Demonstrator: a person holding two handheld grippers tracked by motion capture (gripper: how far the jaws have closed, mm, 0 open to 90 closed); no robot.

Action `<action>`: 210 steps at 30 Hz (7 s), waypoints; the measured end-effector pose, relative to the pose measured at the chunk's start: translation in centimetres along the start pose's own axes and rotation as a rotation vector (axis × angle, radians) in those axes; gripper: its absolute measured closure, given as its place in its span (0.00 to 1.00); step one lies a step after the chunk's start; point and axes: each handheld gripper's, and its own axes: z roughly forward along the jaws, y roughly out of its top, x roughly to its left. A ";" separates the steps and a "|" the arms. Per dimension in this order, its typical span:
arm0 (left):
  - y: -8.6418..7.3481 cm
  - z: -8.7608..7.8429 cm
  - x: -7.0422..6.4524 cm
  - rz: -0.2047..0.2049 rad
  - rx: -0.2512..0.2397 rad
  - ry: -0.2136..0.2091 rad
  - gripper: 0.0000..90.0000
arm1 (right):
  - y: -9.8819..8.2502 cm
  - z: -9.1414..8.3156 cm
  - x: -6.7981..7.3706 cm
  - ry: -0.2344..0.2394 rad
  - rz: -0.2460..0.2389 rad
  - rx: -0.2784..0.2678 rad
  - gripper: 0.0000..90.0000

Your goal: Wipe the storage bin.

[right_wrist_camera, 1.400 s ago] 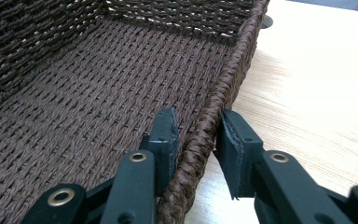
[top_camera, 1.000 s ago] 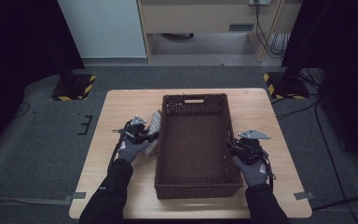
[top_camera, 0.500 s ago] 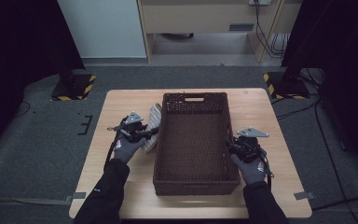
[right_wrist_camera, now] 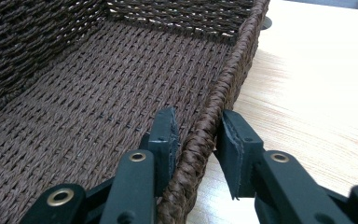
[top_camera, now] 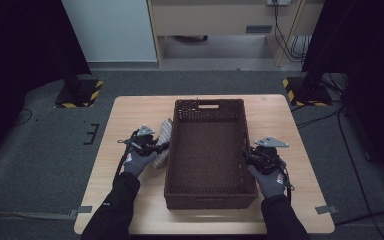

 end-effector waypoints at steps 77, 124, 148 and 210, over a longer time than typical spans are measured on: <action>-1.9 -1.1 -1.6 0.095 0.068 0.005 0.69 | 0.7 0.8 -0.6 -0.024 0.010 0.012 0.75; -2.2 -4.4 -4.2 0.127 0.005 -0.052 0.69 | 0.2 0.0 -0.4 0.010 -0.021 0.021 0.73; -0.5 -7.1 -4.8 0.143 -0.072 -0.087 0.69 | 0.1 -1.0 -0.5 0.050 -0.092 0.001 0.53; -3.6 -7.5 -6.1 0.180 0.001 -0.109 0.69 | -0.2 -1.2 -0.2 0.054 -0.121 0.029 0.62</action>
